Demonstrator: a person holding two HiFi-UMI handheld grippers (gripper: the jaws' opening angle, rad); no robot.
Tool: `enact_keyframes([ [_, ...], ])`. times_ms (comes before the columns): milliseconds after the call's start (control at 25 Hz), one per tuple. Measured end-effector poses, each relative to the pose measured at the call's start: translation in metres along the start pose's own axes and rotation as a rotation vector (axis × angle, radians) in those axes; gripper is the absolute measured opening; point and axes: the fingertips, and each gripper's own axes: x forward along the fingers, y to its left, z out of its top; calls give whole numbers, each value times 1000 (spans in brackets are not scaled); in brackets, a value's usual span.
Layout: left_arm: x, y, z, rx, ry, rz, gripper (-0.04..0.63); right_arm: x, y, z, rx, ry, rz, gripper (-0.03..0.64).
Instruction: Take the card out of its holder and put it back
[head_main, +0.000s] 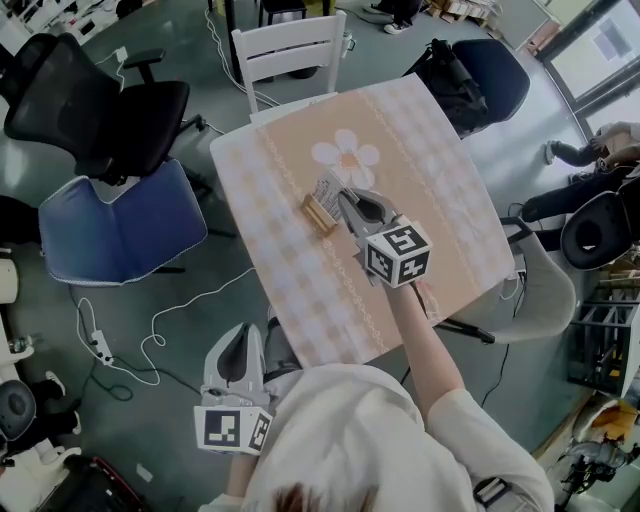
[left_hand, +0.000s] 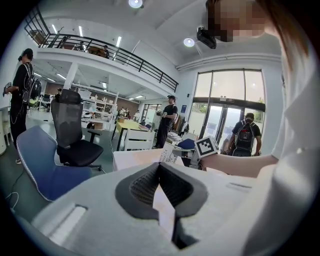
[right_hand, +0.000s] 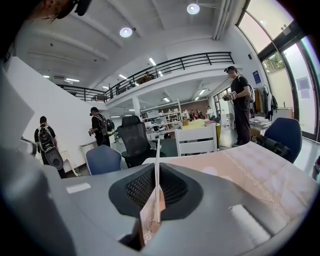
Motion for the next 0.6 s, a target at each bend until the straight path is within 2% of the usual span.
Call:
enact_keyframes([
  [160,-1,1,-1,-5,2,3,0,0,-3,-2,35,34,-9,18],
  [360,-1,2,-1,-7,-2,1,0,0,-3,-3,16,88,-13,18],
  [600,-3,3,-1,-7,-5,0,0,0,0,-2,-3,59,-7,18],
])
